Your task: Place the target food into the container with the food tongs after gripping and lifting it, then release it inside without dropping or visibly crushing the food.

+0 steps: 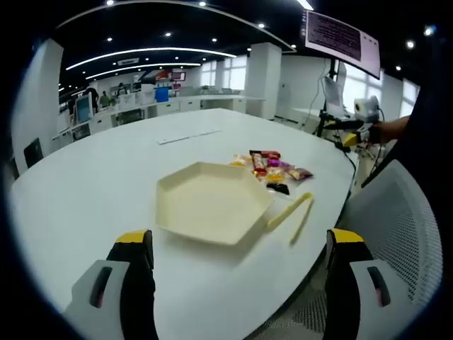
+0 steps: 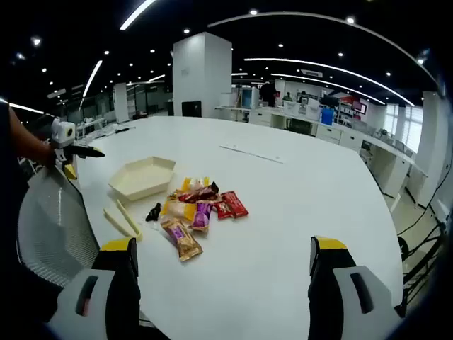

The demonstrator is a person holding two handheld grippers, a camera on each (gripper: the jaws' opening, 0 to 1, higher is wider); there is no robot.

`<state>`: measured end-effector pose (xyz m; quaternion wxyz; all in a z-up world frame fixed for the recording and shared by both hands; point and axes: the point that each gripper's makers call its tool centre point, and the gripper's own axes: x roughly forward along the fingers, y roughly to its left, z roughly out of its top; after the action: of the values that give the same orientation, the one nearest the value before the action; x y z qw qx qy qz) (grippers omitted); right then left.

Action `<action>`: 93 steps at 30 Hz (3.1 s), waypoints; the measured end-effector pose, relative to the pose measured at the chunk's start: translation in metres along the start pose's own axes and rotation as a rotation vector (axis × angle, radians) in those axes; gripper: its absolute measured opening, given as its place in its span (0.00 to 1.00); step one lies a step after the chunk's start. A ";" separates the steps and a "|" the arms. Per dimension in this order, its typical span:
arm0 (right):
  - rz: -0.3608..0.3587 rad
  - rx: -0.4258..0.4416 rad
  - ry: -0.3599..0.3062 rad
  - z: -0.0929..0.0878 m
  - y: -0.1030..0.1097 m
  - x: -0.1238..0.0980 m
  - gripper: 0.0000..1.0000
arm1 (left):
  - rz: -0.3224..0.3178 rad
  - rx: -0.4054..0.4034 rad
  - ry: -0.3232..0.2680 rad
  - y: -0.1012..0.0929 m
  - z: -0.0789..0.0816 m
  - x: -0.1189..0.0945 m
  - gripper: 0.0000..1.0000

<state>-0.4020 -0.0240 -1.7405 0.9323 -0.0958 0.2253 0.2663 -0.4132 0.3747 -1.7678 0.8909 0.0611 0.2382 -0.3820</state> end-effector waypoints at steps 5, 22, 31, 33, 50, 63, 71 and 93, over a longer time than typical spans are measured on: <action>0.007 -0.006 0.017 -0.004 0.001 0.000 1.00 | 0.023 0.001 -0.004 0.004 0.001 -0.002 0.99; -0.004 -0.031 0.033 -0.012 0.004 0.000 1.00 | 0.018 0.023 0.009 0.003 -0.002 -0.001 0.99; 0.006 -0.039 0.028 -0.009 -0.001 0.001 1.00 | 0.011 0.018 -0.020 0.004 0.006 -0.005 0.99; 0.005 -0.035 0.025 -0.007 -0.002 0.001 1.00 | 0.005 0.020 -0.016 0.004 0.006 -0.005 0.99; 0.035 -0.030 0.033 -0.003 0.003 0.005 1.00 | -0.241 0.238 0.119 -0.062 0.008 0.026 0.80; 0.047 -0.023 0.020 -0.002 0.012 0.004 1.00 | -0.318 0.323 0.245 -0.079 -0.020 0.063 0.58; 0.050 -0.027 0.001 -0.001 0.015 0.001 1.00 | -0.344 0.374 0.289 -0.089 -0.033 0.084 0.49; 0.071 0.019 0.020 -0.012 0.024 0.002 1.00 | -0.323 0.520 0.333 -0.089 -0.041 0.111 0.28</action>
<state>-0.4176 -0.0067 -1.7537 0.9208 -0.0814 0.2406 0.2961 -0.4265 0.2521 -1.8497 0.7225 0.3092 0.2815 -0.5506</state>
